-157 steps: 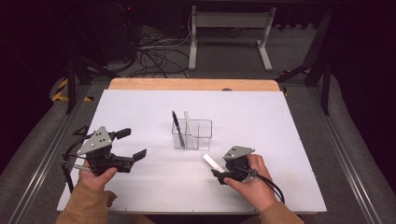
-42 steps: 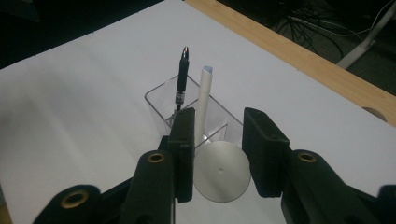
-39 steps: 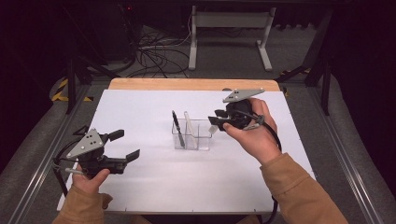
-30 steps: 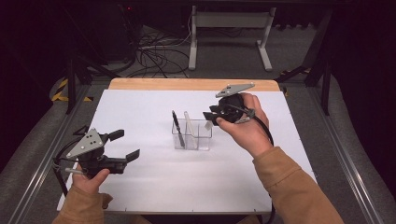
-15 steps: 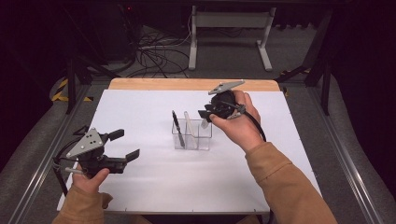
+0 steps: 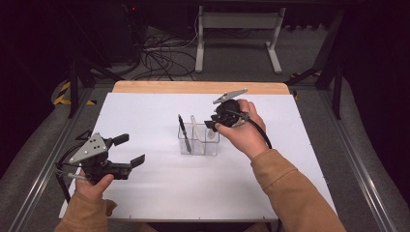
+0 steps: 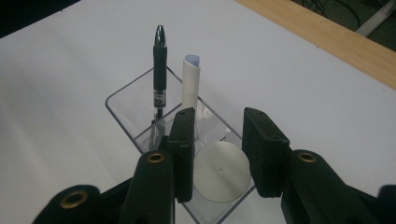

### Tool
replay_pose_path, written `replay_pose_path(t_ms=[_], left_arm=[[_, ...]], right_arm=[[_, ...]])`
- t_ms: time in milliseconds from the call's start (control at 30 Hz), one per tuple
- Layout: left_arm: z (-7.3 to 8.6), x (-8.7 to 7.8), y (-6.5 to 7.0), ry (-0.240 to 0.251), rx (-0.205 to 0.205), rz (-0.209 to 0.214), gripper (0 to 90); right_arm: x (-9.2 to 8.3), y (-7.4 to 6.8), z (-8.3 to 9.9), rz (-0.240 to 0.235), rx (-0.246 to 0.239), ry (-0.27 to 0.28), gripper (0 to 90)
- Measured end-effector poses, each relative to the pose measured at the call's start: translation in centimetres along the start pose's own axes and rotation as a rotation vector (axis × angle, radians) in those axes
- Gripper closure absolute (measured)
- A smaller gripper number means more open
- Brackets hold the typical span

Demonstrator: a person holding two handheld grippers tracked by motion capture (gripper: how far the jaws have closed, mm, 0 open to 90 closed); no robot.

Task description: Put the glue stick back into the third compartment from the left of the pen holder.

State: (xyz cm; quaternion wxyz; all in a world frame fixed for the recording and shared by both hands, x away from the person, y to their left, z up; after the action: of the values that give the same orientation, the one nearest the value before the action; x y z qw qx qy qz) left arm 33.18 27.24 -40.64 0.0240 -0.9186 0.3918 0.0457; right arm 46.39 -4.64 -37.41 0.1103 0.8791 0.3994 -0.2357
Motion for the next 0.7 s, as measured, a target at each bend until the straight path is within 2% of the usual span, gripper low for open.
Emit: replay_pose_path(t_ms=[233, 267, 333, 433, 700], left_arm=[[0.0, 0.0, 0.0, -0.002, 0.001, 0.002, 11.4], [0.0, 0.0, 0.0, -0.001, 0.001, 0.002, 11.3], [0.0, 0.0, 0.0, 0.0, 0.001, 0.002, 11.4], [0.0, 0.1, 0.0, 0.0, -0.001, 0.002, 11.4], [-0.1, 0.1, 0.1, 0.0, 0.002, 0.003, 11.3]], right_arm=[[0.5, 0.1, 0.4, -0.003, 0.004, -0.01, 64.7], [0.5, 0.2, 0.5, -0.008, 0.004, -0.017, 60.6], [0.7, 0.2, 0.5, -0.001, 0.008, 0.022, 41.1], [0.5, 0.3, 0.4, 0.01, -0.013, 0.061, 34.0], [-0.6, 0.2, -0.1, 0.022, -0.05, 0.13, 31.1]])
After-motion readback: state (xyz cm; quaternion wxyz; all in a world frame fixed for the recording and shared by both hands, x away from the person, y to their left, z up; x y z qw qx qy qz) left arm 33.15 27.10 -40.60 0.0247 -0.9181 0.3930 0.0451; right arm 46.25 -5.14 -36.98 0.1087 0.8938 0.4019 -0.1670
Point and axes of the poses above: each handheld gripper's, and its own axes: x roughly forward along the jaws, z roughly out of its underside, y roughly to its right, the point moved 3 cm from there along x, roughly forward along the jaws, and after that the axes turned 12 degrees about y, right-handed, at the moved point
